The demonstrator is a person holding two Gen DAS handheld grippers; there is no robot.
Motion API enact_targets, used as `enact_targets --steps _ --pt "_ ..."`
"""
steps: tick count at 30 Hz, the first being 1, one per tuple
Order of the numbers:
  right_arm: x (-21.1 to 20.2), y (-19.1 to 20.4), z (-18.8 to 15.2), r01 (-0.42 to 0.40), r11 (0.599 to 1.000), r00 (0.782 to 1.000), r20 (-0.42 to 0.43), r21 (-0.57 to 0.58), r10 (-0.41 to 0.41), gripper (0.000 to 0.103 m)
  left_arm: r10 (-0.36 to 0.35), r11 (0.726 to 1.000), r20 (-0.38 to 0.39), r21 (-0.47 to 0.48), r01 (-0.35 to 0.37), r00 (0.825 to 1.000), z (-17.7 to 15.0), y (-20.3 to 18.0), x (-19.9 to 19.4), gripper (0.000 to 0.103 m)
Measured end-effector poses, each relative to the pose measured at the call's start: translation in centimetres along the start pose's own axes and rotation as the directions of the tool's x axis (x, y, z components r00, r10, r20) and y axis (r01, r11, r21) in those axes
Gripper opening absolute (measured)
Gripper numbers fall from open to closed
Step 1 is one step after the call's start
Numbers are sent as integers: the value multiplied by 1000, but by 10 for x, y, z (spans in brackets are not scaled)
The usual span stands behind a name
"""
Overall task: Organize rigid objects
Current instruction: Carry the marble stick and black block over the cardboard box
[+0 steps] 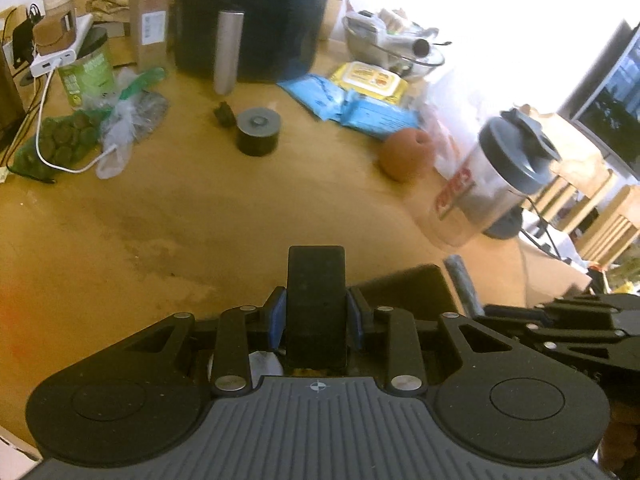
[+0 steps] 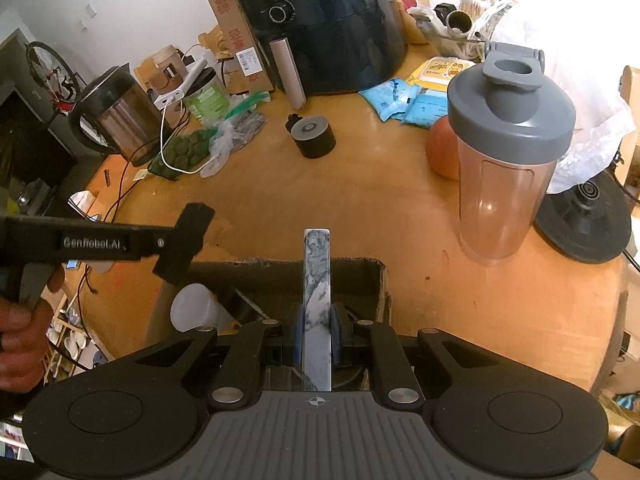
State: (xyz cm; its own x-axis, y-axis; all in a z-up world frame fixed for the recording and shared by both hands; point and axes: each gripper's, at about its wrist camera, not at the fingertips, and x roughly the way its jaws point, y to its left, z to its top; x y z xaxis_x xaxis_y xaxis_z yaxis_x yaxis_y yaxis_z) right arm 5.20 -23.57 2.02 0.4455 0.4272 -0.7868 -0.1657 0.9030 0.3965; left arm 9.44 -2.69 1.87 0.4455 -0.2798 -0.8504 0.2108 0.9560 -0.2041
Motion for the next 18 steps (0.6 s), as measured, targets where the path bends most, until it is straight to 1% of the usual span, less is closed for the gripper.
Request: enact_targets --steps 9,18 --pt "-8 -3 -6 -9 1000 1000 4 -8 9 17 -28 1000 -4 13 28 1000 -10 -23 -2 31" --pt "-17 -7 -15 -10 1000 1000 11 -2 10 17 -32 999 -2 19 32 999 -14 -33 -4 31"
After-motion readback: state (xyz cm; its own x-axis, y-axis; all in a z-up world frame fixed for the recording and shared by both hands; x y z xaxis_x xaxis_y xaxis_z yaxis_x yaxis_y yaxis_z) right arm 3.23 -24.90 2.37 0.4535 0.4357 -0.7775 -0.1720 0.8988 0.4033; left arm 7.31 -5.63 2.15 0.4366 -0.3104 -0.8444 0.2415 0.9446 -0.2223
